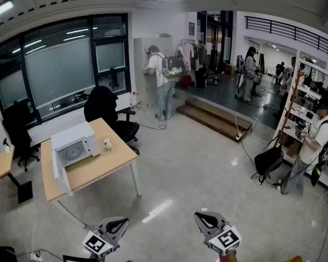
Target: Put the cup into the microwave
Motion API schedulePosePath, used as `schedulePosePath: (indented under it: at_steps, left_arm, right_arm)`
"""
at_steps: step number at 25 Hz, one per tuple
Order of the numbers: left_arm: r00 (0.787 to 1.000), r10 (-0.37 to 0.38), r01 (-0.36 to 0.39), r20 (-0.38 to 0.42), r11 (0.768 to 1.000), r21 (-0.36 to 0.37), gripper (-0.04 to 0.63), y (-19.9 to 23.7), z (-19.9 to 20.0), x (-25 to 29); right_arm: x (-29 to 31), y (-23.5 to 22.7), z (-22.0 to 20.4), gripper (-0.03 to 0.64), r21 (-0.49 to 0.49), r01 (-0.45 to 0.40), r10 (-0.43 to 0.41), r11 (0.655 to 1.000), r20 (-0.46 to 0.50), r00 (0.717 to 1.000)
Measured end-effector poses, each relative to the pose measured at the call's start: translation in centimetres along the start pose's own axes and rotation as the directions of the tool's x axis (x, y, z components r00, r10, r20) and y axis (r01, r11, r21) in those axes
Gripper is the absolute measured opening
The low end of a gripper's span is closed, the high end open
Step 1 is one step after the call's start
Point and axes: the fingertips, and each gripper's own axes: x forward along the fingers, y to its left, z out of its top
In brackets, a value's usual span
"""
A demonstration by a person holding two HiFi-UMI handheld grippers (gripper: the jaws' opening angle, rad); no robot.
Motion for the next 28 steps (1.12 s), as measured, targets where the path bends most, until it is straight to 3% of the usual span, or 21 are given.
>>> schedulePosePath:
  at_steps: [14, 21, 28]
  left_arm:
    - [1.0, -0.006, 0.005, 0.008, 1.0, 0.022, 0.021, 0.4, -0.3, 1.5]
    - [1.0, 0.007, -0.007, -0.011, 1.0, 0.017, 0.021, 1.6, -0.4, 1.5]
    - [0.999, 0.035, -0.034, -0.023, 0.999, 0.029, 0.021, 1.2, -0.5, 1.4]
  right_arm:
    - [0.3, -1.5, -0.9, 0.018, 0.032, 0.007, -0.007, 0.999, -0.007, 1.0]
    - [1.6, -2.0, -0.5, 0.02, 0.073, -0.016, 0.014, 0.997, 0.039, 0.999]
    - [2.4, -2.7, -0.7, 0.02, 0.053, -0.036, 0.033, 0.998, 0.044, 0.998]
